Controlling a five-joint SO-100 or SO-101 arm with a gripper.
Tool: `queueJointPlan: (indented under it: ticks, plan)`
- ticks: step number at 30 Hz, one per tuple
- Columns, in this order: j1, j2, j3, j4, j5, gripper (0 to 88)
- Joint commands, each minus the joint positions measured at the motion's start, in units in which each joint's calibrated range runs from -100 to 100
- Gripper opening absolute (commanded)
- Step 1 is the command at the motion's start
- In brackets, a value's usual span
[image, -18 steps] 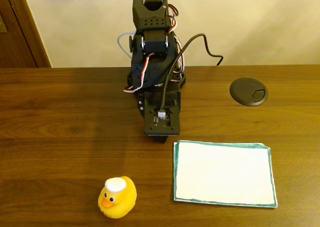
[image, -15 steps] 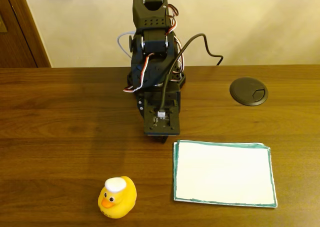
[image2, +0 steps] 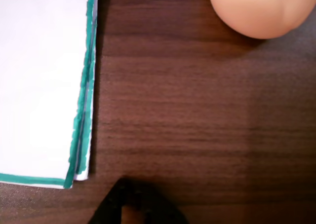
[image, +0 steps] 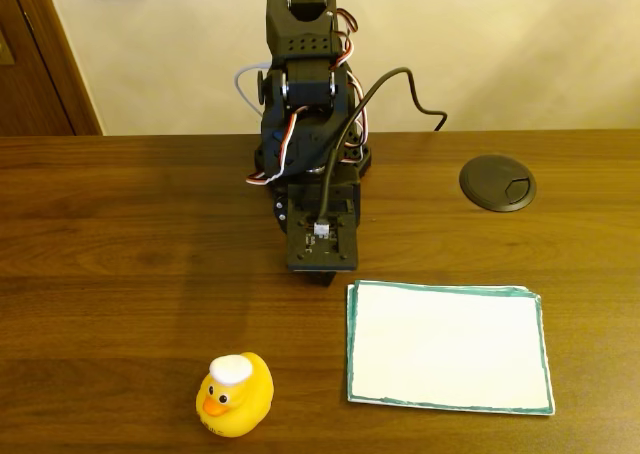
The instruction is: Grab the yellow duck toy and put inside the green color rectangle box on the table
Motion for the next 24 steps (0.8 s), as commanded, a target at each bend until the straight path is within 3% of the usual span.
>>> queueJointPlan:
  ticks: [1,5,11,15,21,24]
  plan:
    - [0.0,0.0,0.3,0.4,-0.1,0.3]
    - [-3.8,0.0,-1.5,1.2,-0.6,1.5]
    - [5.5,1.5,-19.6,7.4,2.2,21.0]
    - [10.0,20.4,-40.9,6.5,6.3,31.5]
    - [11.2,30.6,-44.6,-9.4,11.9,42.3]
    - [13.3,36.7,-40.0,-16.4,10.8,47.9]
